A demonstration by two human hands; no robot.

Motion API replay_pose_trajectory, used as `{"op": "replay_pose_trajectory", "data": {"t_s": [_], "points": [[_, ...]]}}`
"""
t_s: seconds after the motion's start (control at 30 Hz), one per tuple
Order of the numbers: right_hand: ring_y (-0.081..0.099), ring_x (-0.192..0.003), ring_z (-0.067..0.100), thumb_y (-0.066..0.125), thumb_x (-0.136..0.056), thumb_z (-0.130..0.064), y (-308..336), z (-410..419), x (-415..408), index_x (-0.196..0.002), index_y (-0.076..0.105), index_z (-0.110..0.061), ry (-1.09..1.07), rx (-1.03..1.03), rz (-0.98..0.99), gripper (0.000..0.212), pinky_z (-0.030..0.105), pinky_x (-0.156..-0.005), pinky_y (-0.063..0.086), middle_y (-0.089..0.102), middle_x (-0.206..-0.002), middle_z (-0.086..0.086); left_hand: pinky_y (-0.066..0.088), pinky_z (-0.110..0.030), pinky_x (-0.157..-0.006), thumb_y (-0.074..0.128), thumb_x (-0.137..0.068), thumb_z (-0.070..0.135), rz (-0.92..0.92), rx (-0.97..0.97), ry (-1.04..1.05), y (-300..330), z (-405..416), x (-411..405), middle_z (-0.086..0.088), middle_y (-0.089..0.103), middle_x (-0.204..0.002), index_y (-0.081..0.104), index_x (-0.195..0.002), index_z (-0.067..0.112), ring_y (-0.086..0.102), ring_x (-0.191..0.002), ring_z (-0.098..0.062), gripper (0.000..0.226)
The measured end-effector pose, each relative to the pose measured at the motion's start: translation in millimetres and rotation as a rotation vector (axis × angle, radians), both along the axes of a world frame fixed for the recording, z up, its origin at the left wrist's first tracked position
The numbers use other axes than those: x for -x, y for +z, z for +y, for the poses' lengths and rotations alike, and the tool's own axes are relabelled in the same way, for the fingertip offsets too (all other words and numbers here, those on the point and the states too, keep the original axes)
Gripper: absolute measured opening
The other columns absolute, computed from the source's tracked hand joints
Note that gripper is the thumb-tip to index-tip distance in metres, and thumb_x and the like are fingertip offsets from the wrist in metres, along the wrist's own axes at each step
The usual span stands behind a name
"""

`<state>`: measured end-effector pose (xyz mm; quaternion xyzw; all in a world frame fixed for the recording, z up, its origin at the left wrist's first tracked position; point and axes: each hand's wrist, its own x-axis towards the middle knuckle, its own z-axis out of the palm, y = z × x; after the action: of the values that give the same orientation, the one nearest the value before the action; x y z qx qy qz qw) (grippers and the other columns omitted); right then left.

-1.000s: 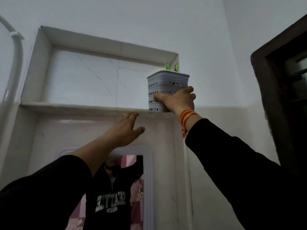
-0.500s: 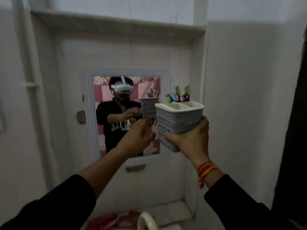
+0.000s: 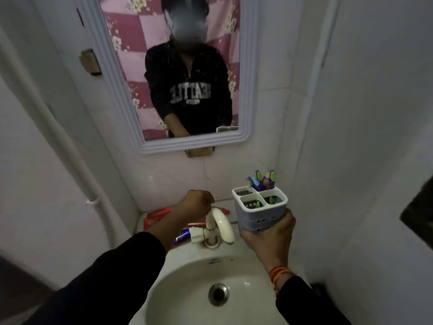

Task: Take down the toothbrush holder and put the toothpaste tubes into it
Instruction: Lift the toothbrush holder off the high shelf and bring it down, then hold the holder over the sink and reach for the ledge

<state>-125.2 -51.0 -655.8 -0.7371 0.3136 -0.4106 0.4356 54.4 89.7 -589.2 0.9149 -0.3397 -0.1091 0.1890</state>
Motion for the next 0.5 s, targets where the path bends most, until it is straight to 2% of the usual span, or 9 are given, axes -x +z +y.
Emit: {"op": "replay_pose_trajectory", "data": {"t_s": [0.1,0.17,0.3,0.4,0.5], "points": [[0.054,-0.110,0.034,0.097,-0.031,-0.030,-36,-4,-1,-0.132,0.032,-0.013,0.029,-0.060,0.060,0.121,0.044,-0.089,0.055,0.044,-0.122,0.010,0.052,-0.032,-0.095,0.062,-0.090,0.014,-0.018,-0.092,0.039,-21,-5,-18,-0.008,0.078,-0.111,0.078,-0.109,0.013,0.070,-0.107,-0.028,0.025],[0.053,-0.111,0.030,0.099,-0.029,-0.031,-53,-5,-3,-0.133,0.032,-0.017,0.054,-0.102,0.089,0.124,0.047,-0.089,0.056,0.043,-0.121,0.005,0.052,-0.031,-0.096,0.064,-0.090,0.015,-0.008,-0.149,0.063,-30,-8,-30,-0.008,0.077,-0.113,0.078,-0.112,0.015,0.069,-0.109,-0.028,0.026],[0.048,-0.121,0.028,0.103,-0.027,-0.029,-75,-4,-9,-0.138,0.030,-0.018,0.116,-0.168,0.109,0.133,0.042,-0.097,0.052,0.040,-0.132,0.004,0.051,-0.029,-0.095,0.066,-0.091,0.017,0.008,-0.240,0.052,-45,-21,-50,-0.008,0.075,-0.116,0.076,-0.116,0.015,0.068,-0.109,-0.027,0.027],[0.045,-0.125,0.023,0.099,-0.025,-0.040,-84,-1,-10,-0.142,0.027,-0.016,0.186,-0.183,0.130,0.139,0.037,-0.100,0.049,0.035,-0.138,0.003,0.049,-0.028,-0.094,0.061,-0.095,0.019,0.042,-0.330,0.017,-52,-34,-64,-0.008,0.072,-0.121,0.073,-0.121,0.014,0.066,-0.109,-0.027,0.029],[0.044,-0.125,0.020,0.095,-0.024,-0.047,-91,-6,-11,-0.142,0.026,-0.017,0.209,-0.187,0.123,0.140,0.036,-0.101,0.048,0.032,-0.139,0.000,0.054,-0.030,-0.093,0.062,-0.094,0.022,0.051,-0.400,-0.028,-60,-47,-78,-0.008,0.069,-0.126,0.069,-0.124,0.017,0.066,-0.105,-0.024,0.031]]}}
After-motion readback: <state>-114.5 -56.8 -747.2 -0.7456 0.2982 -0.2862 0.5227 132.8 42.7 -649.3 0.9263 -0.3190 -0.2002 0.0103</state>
